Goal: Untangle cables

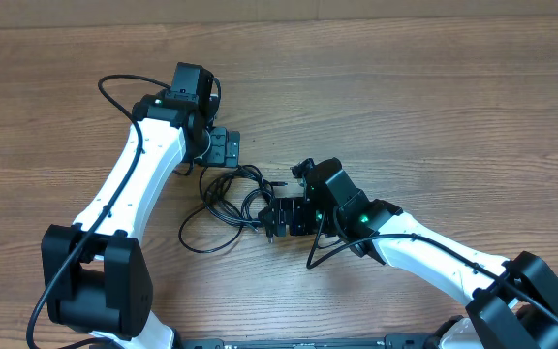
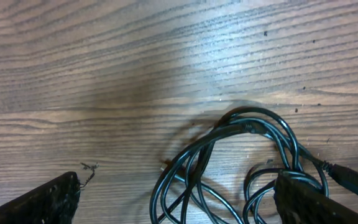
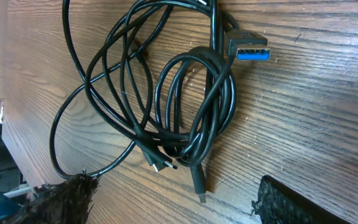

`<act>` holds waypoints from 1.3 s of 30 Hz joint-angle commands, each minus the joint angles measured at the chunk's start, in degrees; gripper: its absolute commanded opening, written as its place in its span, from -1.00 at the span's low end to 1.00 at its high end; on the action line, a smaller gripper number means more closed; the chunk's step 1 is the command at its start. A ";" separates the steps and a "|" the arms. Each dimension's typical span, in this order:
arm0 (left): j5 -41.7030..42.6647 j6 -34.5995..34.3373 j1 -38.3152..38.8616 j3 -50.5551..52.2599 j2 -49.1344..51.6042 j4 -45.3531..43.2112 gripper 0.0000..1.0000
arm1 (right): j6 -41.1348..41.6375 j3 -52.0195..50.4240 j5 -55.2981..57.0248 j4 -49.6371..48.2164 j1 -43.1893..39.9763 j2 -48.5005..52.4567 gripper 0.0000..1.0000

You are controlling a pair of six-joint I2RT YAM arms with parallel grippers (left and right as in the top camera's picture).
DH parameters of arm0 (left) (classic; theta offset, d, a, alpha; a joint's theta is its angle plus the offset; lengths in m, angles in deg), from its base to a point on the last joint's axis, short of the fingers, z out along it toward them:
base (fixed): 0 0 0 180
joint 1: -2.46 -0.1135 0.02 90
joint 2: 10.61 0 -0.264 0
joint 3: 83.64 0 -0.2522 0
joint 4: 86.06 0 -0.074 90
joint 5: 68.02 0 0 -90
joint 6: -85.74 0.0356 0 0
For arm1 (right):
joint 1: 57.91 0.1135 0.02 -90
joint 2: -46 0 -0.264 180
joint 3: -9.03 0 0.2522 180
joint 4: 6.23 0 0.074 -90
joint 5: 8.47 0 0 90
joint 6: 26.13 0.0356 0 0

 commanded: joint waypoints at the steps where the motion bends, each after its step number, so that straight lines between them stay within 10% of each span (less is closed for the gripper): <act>1: 0.68 0.24 -0.20 -0.44 0.13 -0.61 0.99 | 0.83 1.29 1.46 -0.52 0.35 0.96 0.68; 20: 1.14 -0.22 -0.09 -0.44 0.17 -3.65 0.99 | 0.96 1.29 1.29 -7.61 2.58 9.51 0.68; 30: 2.62 -0.20 -0.09 -0.44 0.17 -3.78 0.99 | 0.94 1.29 4.22 -9.73 2.93 10.51 -0.16; 39: 4.55 -0.20 -0.09 -0.44 0.17 -3.17 0.99 | 0.92 1.29 6.12 -10.99 2.91 10.58 -0.14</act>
